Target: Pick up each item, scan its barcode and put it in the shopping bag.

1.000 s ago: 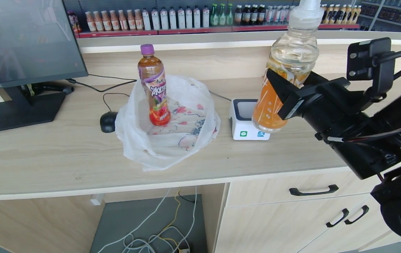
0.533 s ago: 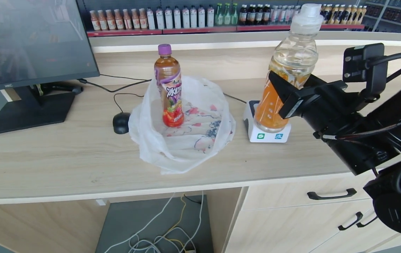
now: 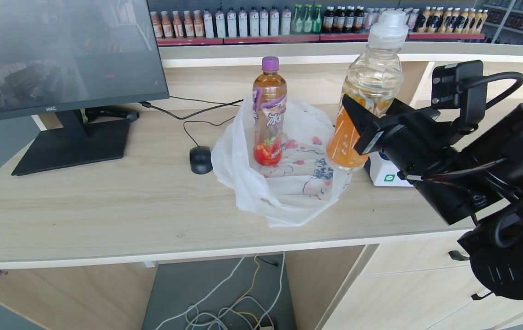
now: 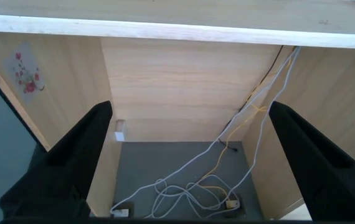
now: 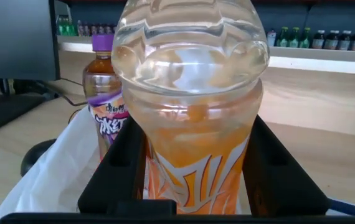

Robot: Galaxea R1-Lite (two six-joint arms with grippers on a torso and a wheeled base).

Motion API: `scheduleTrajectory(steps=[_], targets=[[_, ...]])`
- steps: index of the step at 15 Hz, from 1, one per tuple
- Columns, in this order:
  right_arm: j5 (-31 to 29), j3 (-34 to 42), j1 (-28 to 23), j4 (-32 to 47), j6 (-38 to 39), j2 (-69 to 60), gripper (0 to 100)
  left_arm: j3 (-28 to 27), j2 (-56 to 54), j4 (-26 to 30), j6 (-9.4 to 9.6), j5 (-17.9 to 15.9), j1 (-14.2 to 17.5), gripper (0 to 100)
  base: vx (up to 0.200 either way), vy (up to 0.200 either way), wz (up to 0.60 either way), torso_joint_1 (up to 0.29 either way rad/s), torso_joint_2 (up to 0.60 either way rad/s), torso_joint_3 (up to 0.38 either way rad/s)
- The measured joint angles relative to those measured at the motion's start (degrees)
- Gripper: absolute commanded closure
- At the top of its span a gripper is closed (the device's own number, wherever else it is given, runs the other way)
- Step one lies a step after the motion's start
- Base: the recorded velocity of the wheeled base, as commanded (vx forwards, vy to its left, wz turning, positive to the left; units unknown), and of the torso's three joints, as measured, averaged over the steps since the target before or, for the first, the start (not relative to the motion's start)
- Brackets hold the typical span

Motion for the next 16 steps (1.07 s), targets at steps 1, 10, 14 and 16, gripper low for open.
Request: scheduleTrajectory(steps=[1, 10, 14, 16], targets=[[-0.21, -0.87, -0.27, -0.16, -0.01, 0.72, 100, 0.00, 0.00, -0.04, 0.00, 0.00, 0.00, 0, 0.000, 0.000, 0.00, 0.000, 0.00, 0.000], [-0.13, -10.64, 1.72, -0.33, 1.06, 11.47, 100, 0.00, 0.00, -0.04, 0.05, 0.00, 0.00, 0, 0.000, 0.000, 0.00, 0.000, 0.00, 0.000], [-0.11, -13.43, 3.36, -0.24, 1.04, 15.21, 100, 0.00, 0.00, -0.01, 0.05, 0.00, 0.00, 0, 0.000, 0.000, 0.00, 0.000, 0.00, 0.000], [-0.22, -13.93, 3.67, -0.24, 1.04, 16.30, 100, 0.00, 0.00, -0.04, 0.02, 0.00, 0.00, 0, 0.000, 0.000, 0.00, 0.000, 0.00, 0.000]])
